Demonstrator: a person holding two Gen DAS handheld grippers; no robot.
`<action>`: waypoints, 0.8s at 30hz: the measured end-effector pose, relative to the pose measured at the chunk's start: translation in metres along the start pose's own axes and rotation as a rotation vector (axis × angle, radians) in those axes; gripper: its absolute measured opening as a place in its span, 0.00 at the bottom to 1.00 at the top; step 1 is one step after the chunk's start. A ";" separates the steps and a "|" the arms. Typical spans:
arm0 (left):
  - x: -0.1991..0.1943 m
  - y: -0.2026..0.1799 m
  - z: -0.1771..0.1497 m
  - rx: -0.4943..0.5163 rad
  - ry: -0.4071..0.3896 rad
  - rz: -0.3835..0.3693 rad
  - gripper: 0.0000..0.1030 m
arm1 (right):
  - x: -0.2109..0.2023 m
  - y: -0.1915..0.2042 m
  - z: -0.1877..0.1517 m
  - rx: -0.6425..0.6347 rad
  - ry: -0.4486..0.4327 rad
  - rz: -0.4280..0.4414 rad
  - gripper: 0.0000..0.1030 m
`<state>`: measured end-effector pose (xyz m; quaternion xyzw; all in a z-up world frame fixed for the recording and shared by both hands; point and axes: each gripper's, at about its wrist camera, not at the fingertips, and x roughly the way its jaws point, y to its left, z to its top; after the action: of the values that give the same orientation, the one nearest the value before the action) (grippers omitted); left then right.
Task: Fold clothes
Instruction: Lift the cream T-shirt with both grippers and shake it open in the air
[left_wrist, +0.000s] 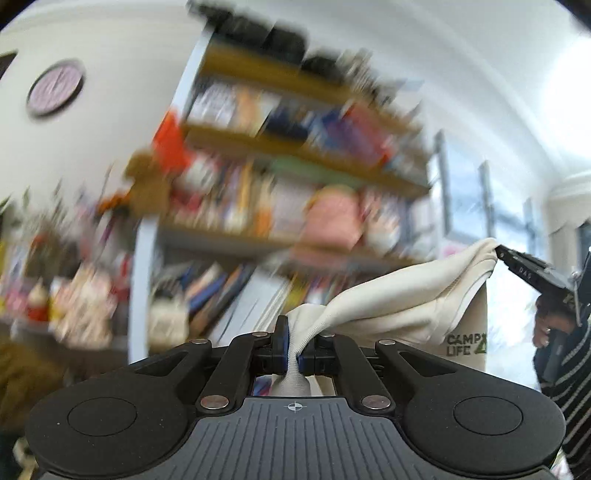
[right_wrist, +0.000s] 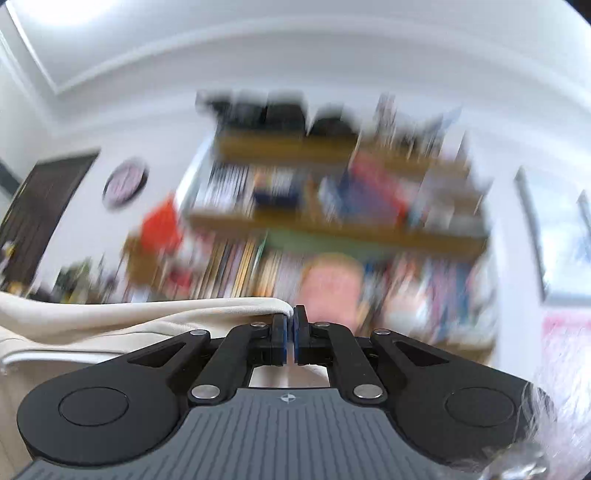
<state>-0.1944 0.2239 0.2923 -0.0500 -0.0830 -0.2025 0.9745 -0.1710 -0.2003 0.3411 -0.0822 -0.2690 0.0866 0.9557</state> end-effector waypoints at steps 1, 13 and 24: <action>-0.007 -0.002 0.007 0.002 -0.044 -0.024 0.03 | -0.009 -0.001 0.015 -0.016 -0.045 -0.017 0.04; 0.009 0.029 0.021 -0.244 -0.109 -0.205 0.04 | 0.004 -0.018 0.082 -0.015 -0.087 0.002 0.04; 0.193 0.105 -0.214 -0.373 0.744 0.180 0.04 | 0.119 0.064 -0.254 -0.179 0.836 0.155 0.04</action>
<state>0.0527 0.2175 0.1108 -0.1560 0.3171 -0.1325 0.9260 0.0558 -0.1416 0.1736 -0.2127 0.1415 0.0935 0.9623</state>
